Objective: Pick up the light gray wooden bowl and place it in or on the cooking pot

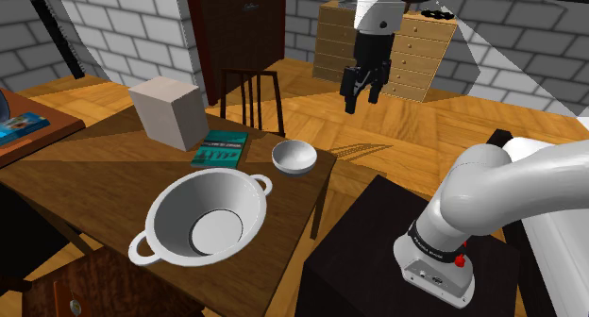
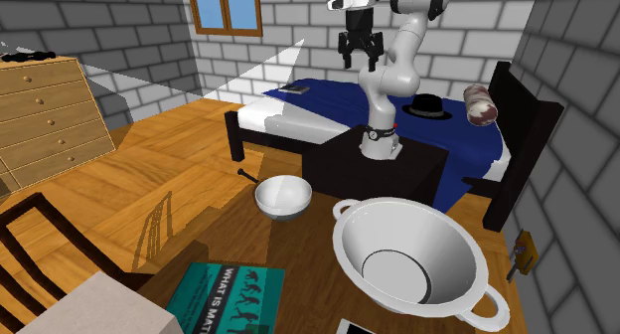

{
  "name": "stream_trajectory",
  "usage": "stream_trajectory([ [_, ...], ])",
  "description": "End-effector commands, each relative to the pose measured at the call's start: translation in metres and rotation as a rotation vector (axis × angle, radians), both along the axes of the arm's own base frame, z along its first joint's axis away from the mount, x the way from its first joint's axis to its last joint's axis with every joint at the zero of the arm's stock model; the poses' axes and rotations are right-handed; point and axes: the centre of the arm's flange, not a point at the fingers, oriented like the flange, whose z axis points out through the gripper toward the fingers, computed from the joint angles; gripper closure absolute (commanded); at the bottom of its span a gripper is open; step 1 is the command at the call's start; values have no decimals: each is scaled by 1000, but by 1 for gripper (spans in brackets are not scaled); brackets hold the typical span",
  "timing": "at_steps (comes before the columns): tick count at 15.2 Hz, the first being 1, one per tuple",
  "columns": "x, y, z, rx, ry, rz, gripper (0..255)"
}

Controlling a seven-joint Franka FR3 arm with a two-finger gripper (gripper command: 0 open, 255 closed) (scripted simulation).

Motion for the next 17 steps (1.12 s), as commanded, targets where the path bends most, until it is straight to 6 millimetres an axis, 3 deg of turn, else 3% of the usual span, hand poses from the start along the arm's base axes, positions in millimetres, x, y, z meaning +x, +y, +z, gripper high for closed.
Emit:
stream_trajectory([
  [1, 0, 0, 0, 0, 0, 0, 0],
  [17, 119, 22, -169, -82, -46, -12, 0],
])
